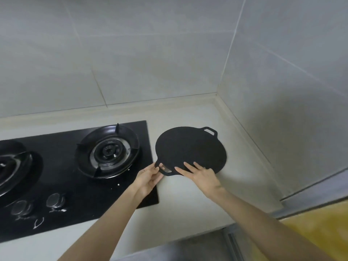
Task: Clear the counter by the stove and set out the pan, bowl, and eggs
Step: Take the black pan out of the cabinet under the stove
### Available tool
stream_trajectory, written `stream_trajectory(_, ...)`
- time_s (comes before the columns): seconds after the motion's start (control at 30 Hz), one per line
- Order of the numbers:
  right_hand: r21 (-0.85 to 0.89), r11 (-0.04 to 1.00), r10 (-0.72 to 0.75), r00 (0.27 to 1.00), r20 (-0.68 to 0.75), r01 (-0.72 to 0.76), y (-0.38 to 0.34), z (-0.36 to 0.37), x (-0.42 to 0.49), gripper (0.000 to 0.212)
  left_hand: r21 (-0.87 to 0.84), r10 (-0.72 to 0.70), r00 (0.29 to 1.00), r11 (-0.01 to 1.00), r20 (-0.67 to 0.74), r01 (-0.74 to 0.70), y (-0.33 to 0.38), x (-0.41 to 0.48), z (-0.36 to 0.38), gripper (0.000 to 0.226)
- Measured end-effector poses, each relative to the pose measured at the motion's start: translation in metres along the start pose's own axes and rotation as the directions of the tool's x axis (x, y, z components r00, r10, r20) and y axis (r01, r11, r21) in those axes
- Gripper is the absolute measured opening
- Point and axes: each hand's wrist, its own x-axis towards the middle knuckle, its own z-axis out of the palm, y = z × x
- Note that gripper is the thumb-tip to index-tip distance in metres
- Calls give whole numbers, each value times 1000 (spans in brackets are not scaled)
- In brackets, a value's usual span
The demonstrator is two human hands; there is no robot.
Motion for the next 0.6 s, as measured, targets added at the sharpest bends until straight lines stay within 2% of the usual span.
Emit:
stream_trajectory(0.13,25,1000,8,998,61,-10,12,-4,39,103,-65,-53,998,997,-19,51,13,27,4,37)
stream_trajectory(0.33,16,1000,-4,998,58,3,38,6,101,91,-94,-29,999,995,-28,27,32,54,19,27)
stream_trajectory(0.47,-39,998,-50,998,36,52,57,18,138,78,-95,17,1000,995,-24,-19,43,68,35,23)
stream_trajectory(0.6,14,990,-139,989,51,139,74,18,160,56,-150,41,995,987,-95,-55,49,84,46,20)
